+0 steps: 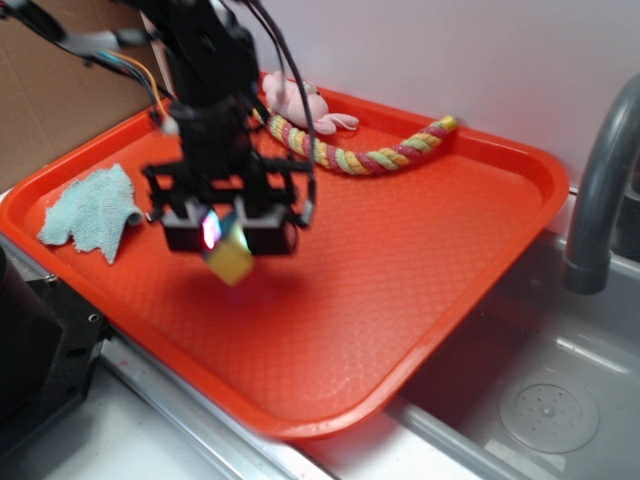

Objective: Grab the green sponge.

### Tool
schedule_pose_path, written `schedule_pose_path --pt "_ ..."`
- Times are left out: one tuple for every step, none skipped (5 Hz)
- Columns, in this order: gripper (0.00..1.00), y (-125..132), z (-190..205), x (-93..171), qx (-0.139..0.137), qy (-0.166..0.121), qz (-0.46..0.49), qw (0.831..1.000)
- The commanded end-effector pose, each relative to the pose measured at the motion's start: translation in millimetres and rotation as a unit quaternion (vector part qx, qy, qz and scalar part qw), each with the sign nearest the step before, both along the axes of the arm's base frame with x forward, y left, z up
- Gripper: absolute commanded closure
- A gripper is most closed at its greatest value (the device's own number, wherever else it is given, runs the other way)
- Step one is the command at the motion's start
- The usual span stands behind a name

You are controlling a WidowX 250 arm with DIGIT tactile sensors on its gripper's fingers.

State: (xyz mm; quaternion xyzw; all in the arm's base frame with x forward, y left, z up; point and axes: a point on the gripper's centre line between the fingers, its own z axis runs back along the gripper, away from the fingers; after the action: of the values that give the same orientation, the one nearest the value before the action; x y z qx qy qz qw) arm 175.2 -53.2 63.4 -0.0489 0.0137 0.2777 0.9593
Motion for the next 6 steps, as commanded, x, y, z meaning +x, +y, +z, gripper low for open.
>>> schedule_pose_path --pt "1.0 37.7 99.5 -11.8 -0.007 -0.065 -0.147 0.987" --pt "1.0 50.6 121.4 -6.9 0.016 -0.059 -0.146 0.987" --pt "1.0 56.7 124.9 4.6 0.038 -0.035 -0.159 0.986" --pt "1.0 58.4 122.3 19.1 0.089 -0.025 -0.205 0.974" --pt "1.0 66.0 123.7 29.9 0.131 -0.037 -0.265 0.955" --pt "1.0 69.8 121.5 32.3 0.123 -0.034 -0.263 0.956"
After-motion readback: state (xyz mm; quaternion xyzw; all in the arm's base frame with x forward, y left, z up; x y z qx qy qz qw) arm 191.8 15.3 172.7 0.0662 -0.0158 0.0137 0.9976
